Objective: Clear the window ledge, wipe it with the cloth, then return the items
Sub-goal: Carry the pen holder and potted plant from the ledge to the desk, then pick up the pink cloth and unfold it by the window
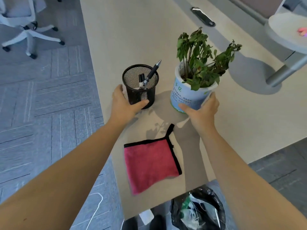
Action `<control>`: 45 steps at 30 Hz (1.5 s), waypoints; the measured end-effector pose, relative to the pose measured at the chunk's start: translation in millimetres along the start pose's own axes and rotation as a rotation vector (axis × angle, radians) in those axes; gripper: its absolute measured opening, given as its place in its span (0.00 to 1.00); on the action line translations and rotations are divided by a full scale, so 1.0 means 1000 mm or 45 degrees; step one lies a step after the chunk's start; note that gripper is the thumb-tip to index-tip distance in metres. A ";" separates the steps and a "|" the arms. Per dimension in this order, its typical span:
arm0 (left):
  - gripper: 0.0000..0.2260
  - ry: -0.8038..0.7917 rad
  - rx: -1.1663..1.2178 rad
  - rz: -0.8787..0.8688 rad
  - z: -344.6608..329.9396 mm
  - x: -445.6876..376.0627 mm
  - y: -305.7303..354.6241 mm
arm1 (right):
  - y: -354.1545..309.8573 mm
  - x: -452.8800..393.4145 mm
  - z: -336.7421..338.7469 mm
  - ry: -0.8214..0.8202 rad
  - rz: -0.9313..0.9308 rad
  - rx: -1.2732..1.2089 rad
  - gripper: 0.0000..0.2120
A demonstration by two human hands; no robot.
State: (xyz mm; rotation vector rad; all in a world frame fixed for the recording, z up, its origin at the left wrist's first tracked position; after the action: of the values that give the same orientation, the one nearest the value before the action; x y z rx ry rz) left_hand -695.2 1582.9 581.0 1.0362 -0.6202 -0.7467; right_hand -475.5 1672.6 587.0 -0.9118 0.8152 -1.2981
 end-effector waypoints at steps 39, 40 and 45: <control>0.07 -1.373 0.533 0.068 -0.175 0.360 0.153 | 0.038 0.333 0.284 0.259 -0.643 -0.762 0.03; 0.06 -1.469 0.532 0.073 -0.185 0.386 0.162 | 0.044 0.353 0.300 0.299 -0.655 -0.819 0.04; 0.07 -1.935 0.462 0.159 -0.217 0.513 0.184 | 0.062 0.455 0.351 0.333 -0.606 -1.109 0.15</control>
State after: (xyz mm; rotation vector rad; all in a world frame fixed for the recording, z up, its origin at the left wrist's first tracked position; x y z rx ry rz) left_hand -175.6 1348.6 720.0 0.5620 -2.1504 -1.2823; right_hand -86.2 1256.9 684.4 -1.7209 1.4858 -1.4980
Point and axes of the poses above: each hand's wrist, its own x-axis away from the middle knuckle, its own z-axis out of the back of the hand, y = z × x, the point moved 6 cm from there along -x, towards the middle knuckle, and after that the axes turned 2 degrees about -y, right-handed, at the moved point
